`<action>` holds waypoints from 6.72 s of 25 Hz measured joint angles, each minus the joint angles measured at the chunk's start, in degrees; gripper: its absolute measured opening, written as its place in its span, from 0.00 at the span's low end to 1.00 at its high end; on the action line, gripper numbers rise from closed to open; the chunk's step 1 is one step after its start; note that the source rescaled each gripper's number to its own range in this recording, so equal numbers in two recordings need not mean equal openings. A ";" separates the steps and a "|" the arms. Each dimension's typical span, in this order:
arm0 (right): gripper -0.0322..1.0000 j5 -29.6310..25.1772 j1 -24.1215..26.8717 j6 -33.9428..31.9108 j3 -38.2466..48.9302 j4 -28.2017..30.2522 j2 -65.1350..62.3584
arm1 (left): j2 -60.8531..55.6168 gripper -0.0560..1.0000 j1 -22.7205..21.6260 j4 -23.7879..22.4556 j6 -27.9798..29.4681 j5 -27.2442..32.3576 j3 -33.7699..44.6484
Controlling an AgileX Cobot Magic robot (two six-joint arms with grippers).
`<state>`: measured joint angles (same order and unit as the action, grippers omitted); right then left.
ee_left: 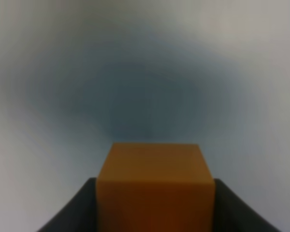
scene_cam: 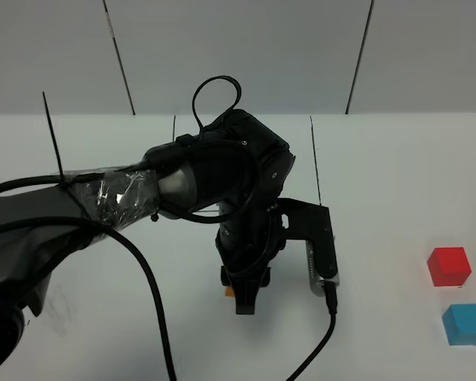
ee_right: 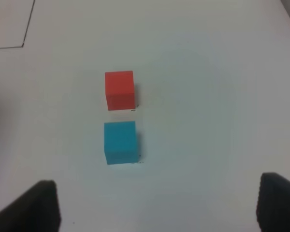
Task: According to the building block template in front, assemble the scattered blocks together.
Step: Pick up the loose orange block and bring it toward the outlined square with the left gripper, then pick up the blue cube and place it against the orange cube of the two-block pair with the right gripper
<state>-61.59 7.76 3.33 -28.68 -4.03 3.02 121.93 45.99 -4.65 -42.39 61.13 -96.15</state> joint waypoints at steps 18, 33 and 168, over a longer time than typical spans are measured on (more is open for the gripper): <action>0.87 0.00 0.00 0.00 0.00 -0.09 0.00 | 2.40 0.05 0.06 5.12 -0.62 -9.21 0.10; 0.87 0.00 0.00 0.00 0.00 -0.14 0.00 | 5.34 0.05 0.06 5.44 -0.79 -11.12 0.10; 0.87 0.00 0.00 0.00 0.00 -0.14 0.00 | -24.70 1.00 -6.93 -13.42 57.61 6.96 -12.69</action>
<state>-61.59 7.76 3.33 -28.68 -4.16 3.02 97.23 39.06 -18.06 15.23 68.08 -108.84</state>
